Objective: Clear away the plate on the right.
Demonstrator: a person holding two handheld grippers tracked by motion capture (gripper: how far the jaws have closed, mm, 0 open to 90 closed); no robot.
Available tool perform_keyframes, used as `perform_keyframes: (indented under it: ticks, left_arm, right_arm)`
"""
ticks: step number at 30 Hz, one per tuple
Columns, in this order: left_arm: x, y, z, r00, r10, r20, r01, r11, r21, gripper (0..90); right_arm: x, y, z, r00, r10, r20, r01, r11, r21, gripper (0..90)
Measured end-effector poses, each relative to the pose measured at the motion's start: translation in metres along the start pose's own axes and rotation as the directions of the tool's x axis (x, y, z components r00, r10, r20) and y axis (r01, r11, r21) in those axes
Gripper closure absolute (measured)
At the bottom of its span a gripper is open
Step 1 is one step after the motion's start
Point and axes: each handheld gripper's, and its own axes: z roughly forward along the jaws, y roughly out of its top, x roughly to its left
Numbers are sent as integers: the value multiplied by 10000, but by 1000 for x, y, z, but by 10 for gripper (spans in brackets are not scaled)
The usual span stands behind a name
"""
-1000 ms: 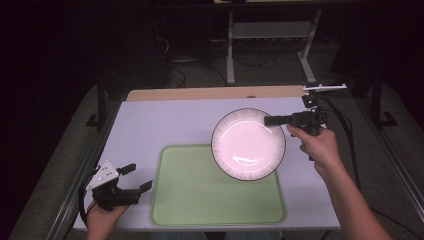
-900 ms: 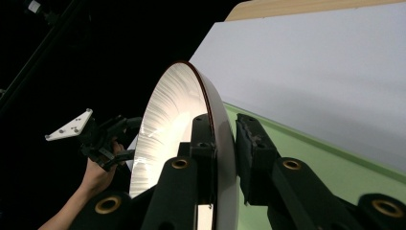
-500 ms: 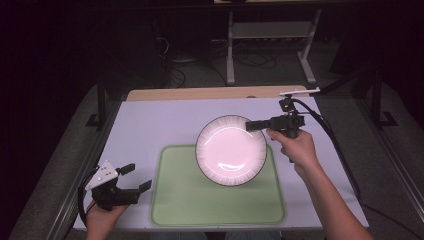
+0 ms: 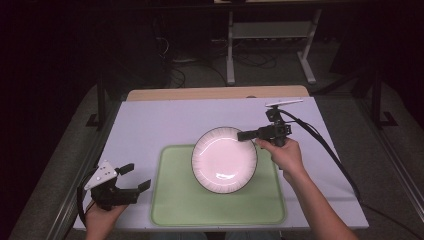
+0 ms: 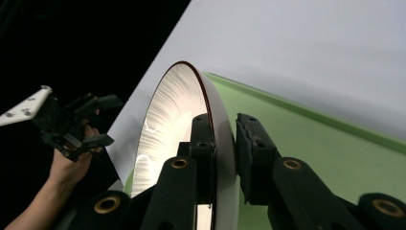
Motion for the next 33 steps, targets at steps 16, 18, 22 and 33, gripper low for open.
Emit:
perform_keyframes:
  ticks: [16,18,22,33]
  left_arm:
    - [1,0,0,10000,-48,11,48,10000,-12,148]
    - [1,0,0,10000,-44,3,44,10000,-18,148]
    - [1,0,0,10000,-34,-2,34,10000,-15,148]
    - [1,0,0,10000,-18,9,18,10000,1,148]
  right_arm:
    - [-23,-25,37,9979,653,21,-654,9975,266,767]
    - [-24,-27,42,9973,737,-15,-737,9970,256,767]
    - [-26,-32,49,9958,912,-14,-911,9956,195,766]
    - [-37,-45,56,9887,1477,269,-1482,9888,189,779]
